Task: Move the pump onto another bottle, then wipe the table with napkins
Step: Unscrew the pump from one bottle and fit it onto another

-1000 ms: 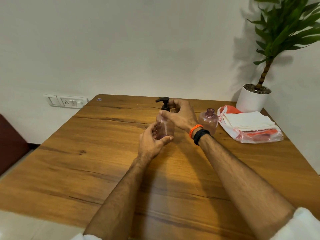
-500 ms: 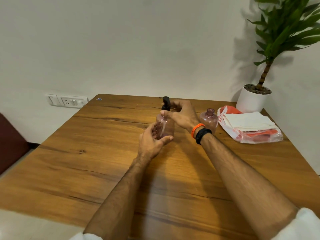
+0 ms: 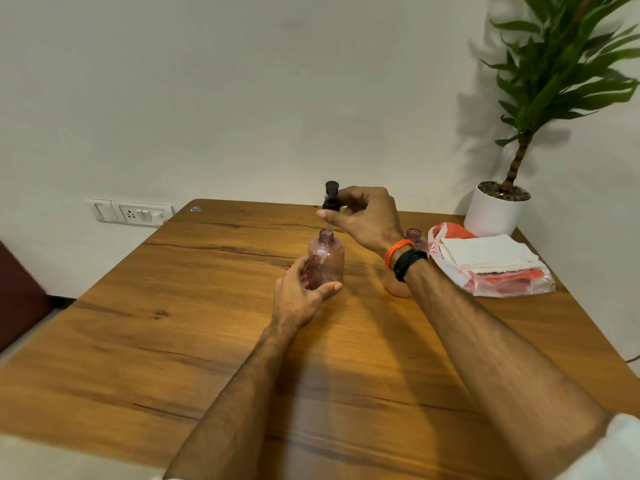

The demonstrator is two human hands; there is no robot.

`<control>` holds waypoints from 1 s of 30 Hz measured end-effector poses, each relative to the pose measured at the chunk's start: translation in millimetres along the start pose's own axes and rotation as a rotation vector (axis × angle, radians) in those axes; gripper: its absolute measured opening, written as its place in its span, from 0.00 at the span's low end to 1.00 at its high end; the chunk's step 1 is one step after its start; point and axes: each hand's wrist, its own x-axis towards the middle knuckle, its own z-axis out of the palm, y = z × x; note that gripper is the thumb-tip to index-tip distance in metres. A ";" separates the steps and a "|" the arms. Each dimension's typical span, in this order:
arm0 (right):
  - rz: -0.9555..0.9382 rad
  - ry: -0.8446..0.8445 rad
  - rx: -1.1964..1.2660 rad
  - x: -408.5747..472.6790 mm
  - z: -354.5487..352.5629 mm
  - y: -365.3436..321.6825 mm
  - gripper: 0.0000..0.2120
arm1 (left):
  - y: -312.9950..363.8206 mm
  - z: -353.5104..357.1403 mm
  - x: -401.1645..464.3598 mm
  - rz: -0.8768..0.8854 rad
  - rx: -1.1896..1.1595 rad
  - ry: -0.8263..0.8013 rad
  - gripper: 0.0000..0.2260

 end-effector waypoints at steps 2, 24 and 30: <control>-0.025 0.060 0.030 -1.1 -0.9 0.9 0.17 | 0.0 -0.2 0.6 -0.010 0.010 -0.002 0.42; -0.102 0.238 0.185 4.0 -66.7 -39.5 0.13 | 70.7 -2.3 -24.0 0.052 0.040 0.283 0.49; -0.092 0.264 0.113 5.1 -104.2 -35.9 0.13 | 116.8 17.9 -31.8 0.405 0.043 0.369 0.32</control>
